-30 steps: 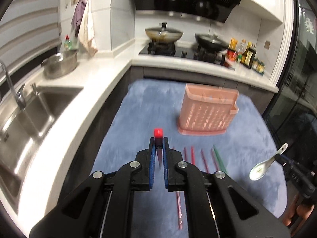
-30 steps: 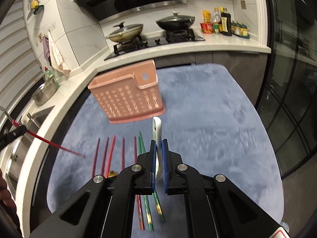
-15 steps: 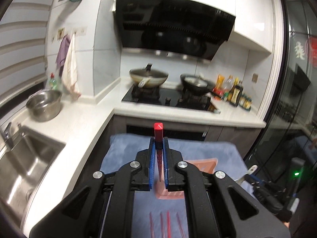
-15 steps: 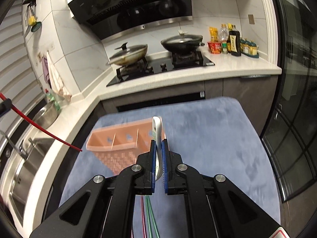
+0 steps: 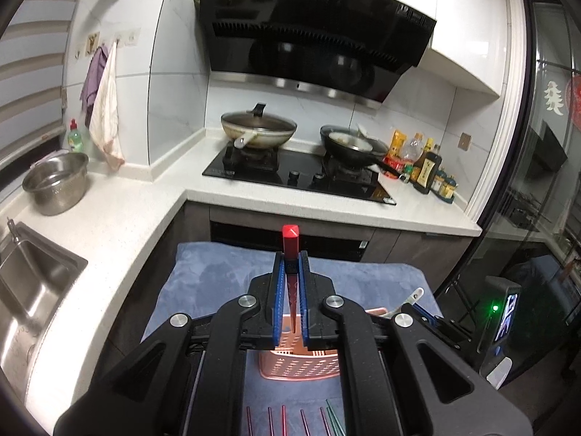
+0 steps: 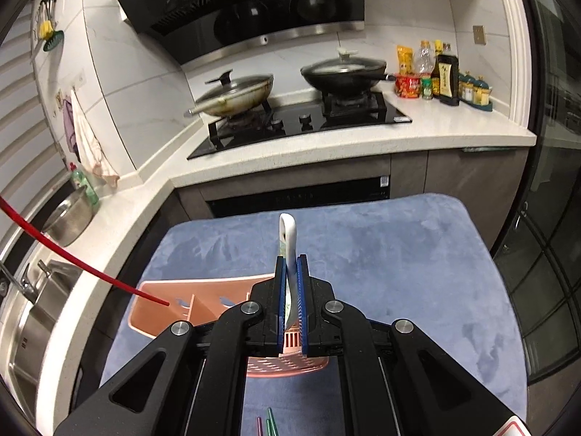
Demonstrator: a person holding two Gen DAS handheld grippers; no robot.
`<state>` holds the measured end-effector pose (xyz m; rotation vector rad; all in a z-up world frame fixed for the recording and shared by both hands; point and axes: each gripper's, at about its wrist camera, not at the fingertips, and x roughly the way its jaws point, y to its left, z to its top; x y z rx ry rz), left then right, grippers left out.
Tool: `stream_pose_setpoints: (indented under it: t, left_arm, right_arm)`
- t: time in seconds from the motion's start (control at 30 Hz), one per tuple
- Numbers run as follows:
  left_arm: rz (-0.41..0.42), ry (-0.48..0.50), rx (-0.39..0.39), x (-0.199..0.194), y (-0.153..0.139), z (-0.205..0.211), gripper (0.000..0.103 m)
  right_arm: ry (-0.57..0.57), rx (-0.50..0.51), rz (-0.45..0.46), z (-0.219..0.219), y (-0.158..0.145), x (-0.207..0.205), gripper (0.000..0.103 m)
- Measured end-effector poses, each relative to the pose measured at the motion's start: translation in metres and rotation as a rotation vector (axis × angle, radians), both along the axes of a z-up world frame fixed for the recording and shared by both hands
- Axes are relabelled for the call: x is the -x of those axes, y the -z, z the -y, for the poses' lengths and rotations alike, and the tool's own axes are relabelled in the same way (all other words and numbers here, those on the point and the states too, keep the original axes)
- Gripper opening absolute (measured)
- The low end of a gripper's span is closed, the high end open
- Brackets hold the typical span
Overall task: Organize utensils
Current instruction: 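Lower the chopstick and spoon into the pink holder and open both tools, then grasp a dark-red chopstick with the left tool while the right tool grasps a green chopstick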
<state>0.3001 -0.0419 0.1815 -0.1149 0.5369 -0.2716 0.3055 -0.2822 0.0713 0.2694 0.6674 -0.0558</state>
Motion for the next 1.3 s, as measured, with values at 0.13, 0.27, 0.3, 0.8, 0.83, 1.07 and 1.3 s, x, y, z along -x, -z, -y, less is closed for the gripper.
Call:
stream_pose_setpoints:
  t: [0.13, 0.27, 0.3, 0.8, 0.83, 1.07, 1.3]
  left_arm:
    - [-0.043, -0.016, -0.016, -0.013, 0.018, 0.002, 0.007]
    - [-0.090, -0.032, -0.022, -0.025, 0.036, 0.001, 0.007]
    - [-0.097, -0.034, -0.023, -0.026, 0.039, 0.000, 0.007]
    - [-0.102, -0.104, -0.040, -0.025, 0.053, -0.011, 0.035]
    - [-0.095, -0.108, -0.040, -0.022, 0.051, -0.012, 0.035]
    - [-0.073, -0.139, -0.032, 0.002, 0.042, -0.029, 0.040]
    - [-0.084, -0.156, -0.033, 0.037, 0.049, -0.048, 0.042]
  right_arm:
    - [-0.005, -0.003, -0.039, -0.002, 0.019, -0.011, 0.006]
    - [-0.011, 0.000, -0.060, -0.003, 0.030, -0.016, 0.006]
    - [-0.014, 0.002, -0.064, -0.003, 0.033, -0.017, 0.006]
    - [-0.008, 0.030, -0.059, -0.002, 0.033, -0.008, 0.010]
    - [-0.008, 0.030, -0.058, -0.002, 0.032, -0.005, 0.010]
    - [-0.010, 0.022, -0.043, 0.000, 0.023, 0.026, 0.012]
    - [-0.017, 0.024, -0.035, -0.003, 0.017, 0.077, 0.019]
